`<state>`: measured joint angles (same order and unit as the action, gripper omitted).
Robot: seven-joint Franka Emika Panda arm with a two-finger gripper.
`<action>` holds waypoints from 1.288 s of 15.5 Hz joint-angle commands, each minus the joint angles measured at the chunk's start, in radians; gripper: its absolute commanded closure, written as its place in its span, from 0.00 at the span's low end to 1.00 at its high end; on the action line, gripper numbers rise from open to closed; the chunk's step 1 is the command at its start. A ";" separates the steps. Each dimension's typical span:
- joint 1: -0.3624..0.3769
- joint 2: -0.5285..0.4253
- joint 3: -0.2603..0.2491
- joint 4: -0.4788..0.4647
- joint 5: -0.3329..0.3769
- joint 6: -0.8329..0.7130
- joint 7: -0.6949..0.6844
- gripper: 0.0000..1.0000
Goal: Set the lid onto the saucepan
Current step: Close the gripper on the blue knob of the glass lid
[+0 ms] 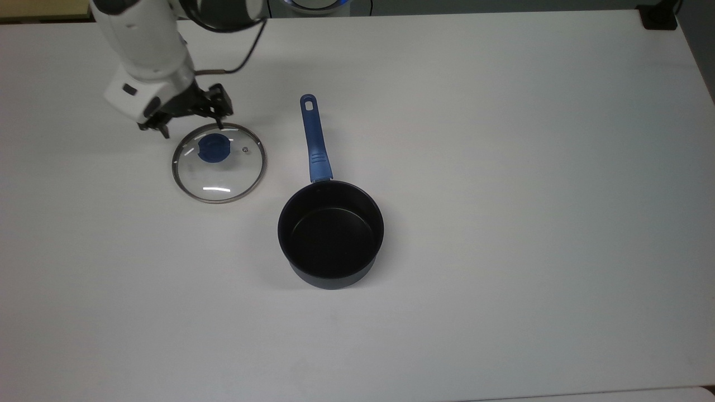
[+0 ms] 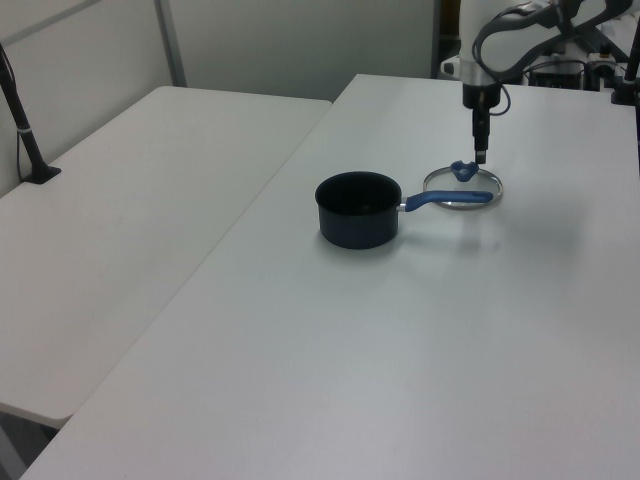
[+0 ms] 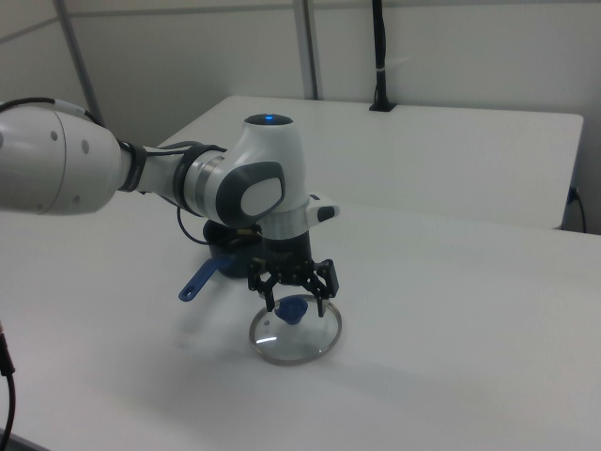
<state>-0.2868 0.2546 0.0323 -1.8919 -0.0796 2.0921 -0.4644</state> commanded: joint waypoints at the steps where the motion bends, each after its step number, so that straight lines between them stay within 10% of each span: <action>1: 0.024 0.018 -0.003 -0.012 0.027 0.080 0.090 0.02; 20: 0.043 0.020 -0.003 0.089 0.053 0.028 0.142 0.52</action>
<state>-0.2476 0.3011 0.0336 -1.8710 -0.0442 2.1707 -0.3398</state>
